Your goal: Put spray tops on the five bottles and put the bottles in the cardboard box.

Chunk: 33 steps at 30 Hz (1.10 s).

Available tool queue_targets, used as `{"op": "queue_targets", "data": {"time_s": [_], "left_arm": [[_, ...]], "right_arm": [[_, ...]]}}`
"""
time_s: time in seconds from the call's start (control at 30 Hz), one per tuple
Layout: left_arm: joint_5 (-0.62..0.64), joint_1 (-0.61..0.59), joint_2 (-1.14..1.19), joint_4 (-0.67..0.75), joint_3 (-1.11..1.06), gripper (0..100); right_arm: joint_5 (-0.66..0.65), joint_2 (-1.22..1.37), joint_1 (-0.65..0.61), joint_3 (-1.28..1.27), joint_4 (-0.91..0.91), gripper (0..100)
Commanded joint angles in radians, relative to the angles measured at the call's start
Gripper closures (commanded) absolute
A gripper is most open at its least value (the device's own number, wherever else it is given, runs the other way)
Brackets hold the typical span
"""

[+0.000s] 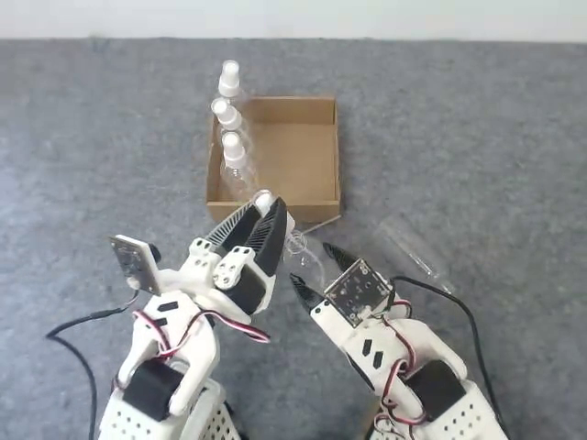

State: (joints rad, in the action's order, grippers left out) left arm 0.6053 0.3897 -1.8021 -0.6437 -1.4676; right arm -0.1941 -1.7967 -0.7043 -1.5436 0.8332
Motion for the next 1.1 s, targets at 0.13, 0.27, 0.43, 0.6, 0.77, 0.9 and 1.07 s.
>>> {"op": "queue_targets", "data": {"time_s": [0.13, 0.27, 0.43, 0.6, 0.77, 0.9, 1.07], "left_arm": [[-0.029, 0.006, -0.015, -0.006, -0.015, 99], [-0.029, 0.008, -0.015, -0.003, -0.051, 99], [-0.029, 0.029, -0.015, -0.003, -0.082, 99], [-0.032, 0.127, -0.015, -0.003, -0.104, 99], [-0.044, 0.13, -0.015, -0.008, -0.124, 99], [-0.094, 0.13, -0.015, -0.009, -0.148, 99], [-0.133, 0.13, -0.017, -0.02, -0.145, 98]], "right_arm": [[-0.012, -0.019, -0.01, 0.032, 0.01, 99.1], [-0.012, -0.019, -0.01, 0.032, 0.008, 99.1], [-0.012, -0.019, -0.012, 0.032, 0.005, 99.1], [-0.012, -0.019, -0.012, 0.032, 0.013, 99.1], [-0.012, -0.019, -0.008, 0.032, 0.013, 99.1], [-0.012, -0.021, -0.004, 0.032, 0.01, 99.1], [-0.012, -0.021, -0.004, 0.032, 0.01, 99.1]]}}
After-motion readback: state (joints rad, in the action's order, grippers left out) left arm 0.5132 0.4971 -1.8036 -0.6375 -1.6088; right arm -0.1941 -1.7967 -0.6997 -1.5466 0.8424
